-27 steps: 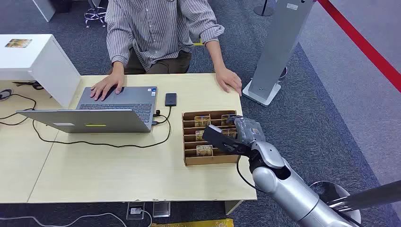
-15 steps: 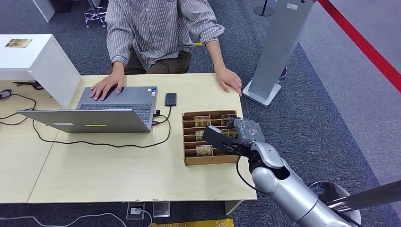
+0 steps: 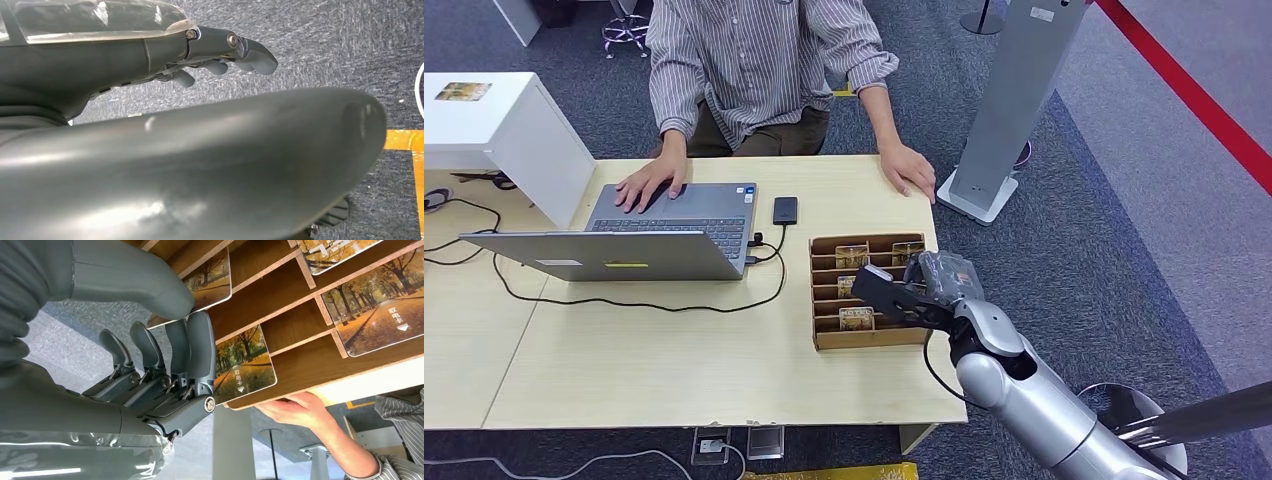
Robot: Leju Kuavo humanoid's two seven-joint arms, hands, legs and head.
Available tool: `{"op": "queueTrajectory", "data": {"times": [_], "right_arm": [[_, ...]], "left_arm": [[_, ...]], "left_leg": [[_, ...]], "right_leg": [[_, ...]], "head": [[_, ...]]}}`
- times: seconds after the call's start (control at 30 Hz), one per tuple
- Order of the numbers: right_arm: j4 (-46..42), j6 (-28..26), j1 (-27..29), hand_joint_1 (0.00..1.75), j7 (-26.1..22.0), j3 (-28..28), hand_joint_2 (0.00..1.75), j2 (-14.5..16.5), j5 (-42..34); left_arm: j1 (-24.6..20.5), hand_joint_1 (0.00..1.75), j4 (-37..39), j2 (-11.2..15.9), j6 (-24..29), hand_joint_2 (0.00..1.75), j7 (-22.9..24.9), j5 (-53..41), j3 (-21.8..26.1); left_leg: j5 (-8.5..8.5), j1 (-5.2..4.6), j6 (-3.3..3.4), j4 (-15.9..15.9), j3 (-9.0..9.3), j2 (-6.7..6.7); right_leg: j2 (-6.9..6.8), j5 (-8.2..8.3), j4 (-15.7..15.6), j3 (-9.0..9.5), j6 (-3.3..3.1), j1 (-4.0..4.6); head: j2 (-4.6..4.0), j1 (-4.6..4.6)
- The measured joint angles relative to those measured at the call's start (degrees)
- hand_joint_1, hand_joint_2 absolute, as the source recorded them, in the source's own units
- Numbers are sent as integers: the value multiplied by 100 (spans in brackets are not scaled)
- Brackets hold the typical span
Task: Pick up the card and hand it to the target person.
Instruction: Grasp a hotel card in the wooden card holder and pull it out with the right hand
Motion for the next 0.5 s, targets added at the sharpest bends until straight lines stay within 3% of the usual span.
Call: {"op": "queueTrajectory", "data": {"times": [0.07,0.5], "right_arm": [[0,2,0,170,-3,-4,175,0,-1],[0,1,-2,175,-48,-13,175,0,-25]], "left_arm": [[0,0,0,0,22,175,2,-33,-1],[0,0,0,0,161,175,190,-145,-37]], "left_leg": [[0,0,0,0,0,0],[0,0,0,0,0,0]], "right_leg": [[0,0,0,0,0,0],[0,0,0,0,0,0]], "head": [[0,-1],[0,-1]]}}
